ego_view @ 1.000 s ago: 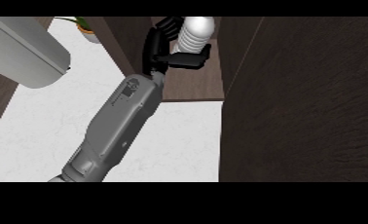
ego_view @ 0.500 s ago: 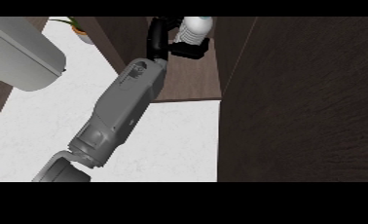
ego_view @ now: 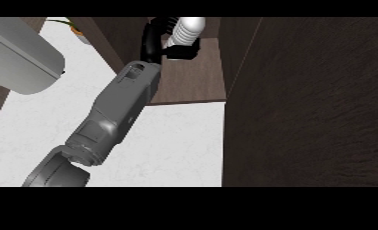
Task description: Pick up the bottled water, place it into the cabinet and close the cabinet
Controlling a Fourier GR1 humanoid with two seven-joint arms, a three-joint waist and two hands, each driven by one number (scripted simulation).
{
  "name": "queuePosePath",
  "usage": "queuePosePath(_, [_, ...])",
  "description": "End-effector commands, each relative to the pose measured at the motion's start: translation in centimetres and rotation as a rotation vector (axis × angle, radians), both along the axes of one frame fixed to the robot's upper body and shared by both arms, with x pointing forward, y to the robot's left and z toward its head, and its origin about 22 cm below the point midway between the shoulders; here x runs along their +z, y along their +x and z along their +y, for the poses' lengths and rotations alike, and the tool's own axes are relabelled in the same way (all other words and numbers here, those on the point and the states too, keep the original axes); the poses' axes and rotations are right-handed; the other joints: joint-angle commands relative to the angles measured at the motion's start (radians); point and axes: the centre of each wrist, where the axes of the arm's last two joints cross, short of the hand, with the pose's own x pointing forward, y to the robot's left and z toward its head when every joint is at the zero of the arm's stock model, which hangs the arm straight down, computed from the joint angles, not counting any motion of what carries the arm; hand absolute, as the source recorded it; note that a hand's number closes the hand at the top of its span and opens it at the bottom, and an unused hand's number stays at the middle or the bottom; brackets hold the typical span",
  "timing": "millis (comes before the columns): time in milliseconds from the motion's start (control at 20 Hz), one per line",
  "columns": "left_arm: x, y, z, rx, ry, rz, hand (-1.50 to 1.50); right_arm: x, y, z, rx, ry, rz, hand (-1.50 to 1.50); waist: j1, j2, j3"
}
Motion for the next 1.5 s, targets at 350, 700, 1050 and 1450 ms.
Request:
queuePosePath(350, [-2.3, -0.2, 2.8, 0.171, 0.224, -0.013, -1.50, -0.6, 0.1, -0.3, 0.016, 0.004, -0.012, -1.50, -0.022, 0.012, 0.000])
queuePosePath(700, [-3.3, -0.6, 3.8, 0.191, 0.243, 0.024, -1.50, -0.2, 0.2, 0.1, 0.022, -0.005, -0.002, -1.50, -0.017, 0.009, -0.001])
queuePosePath(1050, [-0.9, 0.7, 4.5, 0.224, 0.217, 0.039, -1.50, -0.2, -0.7, -0.8, 0.026, 0.014, -0.012, -1.50, -0.027, 0.010, 0.000])
queuePosePath(1450, [-2.5, -0.3, 4.2, 0.076, 0.033, -0.095, -1.50, 0.0, -0.8, 0.2, 0.010, 0.000, -0.026, -1.50, 0.000, 0.000, -0.001])
